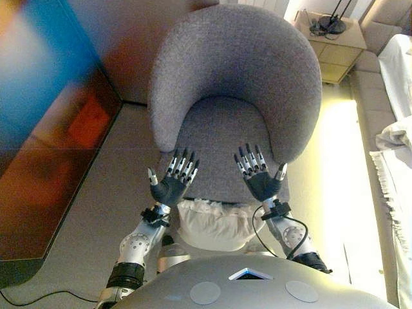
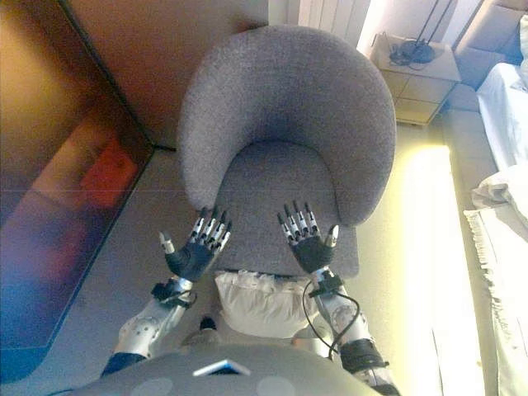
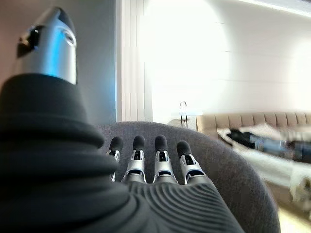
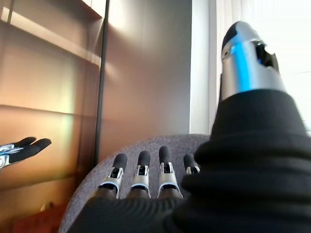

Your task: Pick up the cushion and take it to the sofa

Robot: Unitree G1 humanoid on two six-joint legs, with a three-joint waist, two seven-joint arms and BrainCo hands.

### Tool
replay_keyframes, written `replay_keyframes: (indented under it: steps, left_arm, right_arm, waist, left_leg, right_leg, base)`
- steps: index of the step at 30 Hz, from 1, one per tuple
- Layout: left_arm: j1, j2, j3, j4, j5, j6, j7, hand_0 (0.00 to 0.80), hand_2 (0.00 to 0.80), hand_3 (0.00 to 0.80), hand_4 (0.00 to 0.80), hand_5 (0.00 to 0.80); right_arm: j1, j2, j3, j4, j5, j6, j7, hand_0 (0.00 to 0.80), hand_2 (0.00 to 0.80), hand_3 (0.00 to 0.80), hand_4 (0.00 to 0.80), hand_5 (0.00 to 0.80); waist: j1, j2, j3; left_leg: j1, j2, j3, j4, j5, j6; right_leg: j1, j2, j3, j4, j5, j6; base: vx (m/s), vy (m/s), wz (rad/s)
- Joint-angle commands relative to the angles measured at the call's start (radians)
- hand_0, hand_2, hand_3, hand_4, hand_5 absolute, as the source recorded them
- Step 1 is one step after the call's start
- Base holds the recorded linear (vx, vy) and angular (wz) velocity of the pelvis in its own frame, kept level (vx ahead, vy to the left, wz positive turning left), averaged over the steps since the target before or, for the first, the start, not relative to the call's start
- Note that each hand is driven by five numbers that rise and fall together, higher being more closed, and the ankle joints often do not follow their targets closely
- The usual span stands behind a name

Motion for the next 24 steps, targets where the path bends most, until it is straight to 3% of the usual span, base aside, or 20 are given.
replay_keyframes:
  steps: [1, 2, 5, 7, 11, 16, 19, 24]
  left_arm:
    - [-0.044, 0.055, 0.017, -0.043, 0.164, -0.18, 0.091, 0.0, 0.0, 0.0, 0.0, 0.0]
    - [-0.043, 0.076, 0.019, -0.054, 0.243, -0.238, 0.138, 0.0, 0.0, 0.0, 0.0, 0.0]
    - [-0.044, 0.146, 0.013, -0.069, 0.58, -0.388, 0.353, 0.0, 0.0, 0.0, 0.0, 0.0]
    - [-0.05, 0.183, 0.009, -0.055, 0.705, -0.392, 0.481, 0.0, 0.0, 0.0, 0.0, 0.0]
    - [-0.06, 0.19, 0.002, 0.025, 0.762, -0.395, 0.577, 0.0, 0.0, 0.0, 0.0, 0.0]
    - [-0.204, 0.181, -0.081, 0.18, 0.759, -0.487, 0.647, 0.0, 0.0, 0.0, 0.0, 0.0]
    - [-0.342, 0.184, -0.145, 0.279, 0.761, -0.53, 0.741, 0.0, 0.0, 0.0, 0.0, 0.0]
    - [-0.462, 0.179, -0.204, 0.349, 0.777, -0.555, 0.795, 0.0, 0.0, 0.0, 0.0, 0.0]
  right_arm:
    - [-0.029, -0.014, -0.011, -0.086, -0.069, -0.054, 0.007, 0.0, 0.0, 0.0, 0.0, 0.0]
    - [-0.029, -0.028, -0.009, -0.087, -0.113, -0.091, -0.023, 0.0, 0.0, 0.0, 0.0, 0.0]
    - [-0.042, -0.085, 0.007, -0.052, -0.388, -0.288, -0.211, 0.0, 0.0, 0.0, 0.0, 0.0]
    - [-0.052, -0.122, 0.014, -0.011, -0.548, -0.363, -0.349, 0.0, 0.0, 0.0, 0.0, 0.0]
    - [-0.065, -0.153, 0.003, 0.065, -0.673, -0.387, -0.49, 0.0, 0.0, 0.0, 0.0, 0.0]
    - [-0.194, -0.207, 0.01, 0.22, -0.714, -0.458, -0.64, 0.0, 0.0, 0.0, 0.0, 0.0]
    - [-0.317, -0.242, 0.051, 0.289, -0.763, -0.502, -0.785, 0.0, 0.0, 0.0, 0.0, 0.0]
    - [-0.422, -0.258, 0.06, 0.359, -0.756, -0.466, -0.878, 0.0, 0.0, 0.0, 0.0, 0.0]
  waist:
    - [0.03, 0.011, 0.022]
    - [0.032, 0.01, 0.024]
    - [0.042, 0.004, 0.034]
    - [0.046, -0.002, 0.046]
    - [0.049, -0.009, 0.078]
    - [0.051, 0.003, 0.176]
    - [0.042, 0.004, 0.264]
    - [0.031, 0.009, 0.33]
  left_leg:
    - [-0.044, 0.064, 0.011, 0.086, -0.029, 0.026]
    - [-0.046, 0.063, 0.006, 0.095, -0.034, 0.026]
    - [-0.056, 0.06, -0.016, 0.141, -0.053, 0.022]
    - [-0.067, 0.059, -0.032, 0.18, -0.065, 0.022]
    - [-0.111, 0.068, -0.052, 0.254, -0.086, 0.022]
    - [-0.303, 0.093, -0.098, 0.392, -0.111, 0.005]
    - [-0.479, 0.079, -0.156, 0.502, -0.134, 0.006]
    - [-0.677, 0.046, -0.209, 0.651, -0.184, 0.023]
  right_leg:
    - [-0.094, -0.061, -0.007, -0.014, 0.139, 0.023]
    - [-0.094, -0.06, -0.004, -0.014, 0.138, 0.021]
    - [-0.089, -0.056, 0.007, -0.007, 0.132, 0.016]
    - [-0.091, -0.055, 0.02, 0.012, 0.125, 0.01]
    - [-0.116, -0.059, 0.031, 0.064, 0.105, 0.0]
    - [-0.291, -0.1, 0.058, 0.185, 0.1, 0.002]
    - [-0.49, -0.116, 0.121, 0.309, 0.099, -0.005]
    - [-0.701, -0.106, 0.189, 0.472, 0.068, -0.019]
  base:
    - [0.0, 0.0, 0.0]
    - [0.0, 0.0, 0.0]
    - [0.051, -0.018, -0.01]
    - [0.08, -0.019, -0.01]
    - [0.054, -0.007, -0.03]
    - [-0.244, -0.016, 0.08]
    - [-0.354, -0.009, 0.04]
    - [-0.182, 0.034, -0.04]
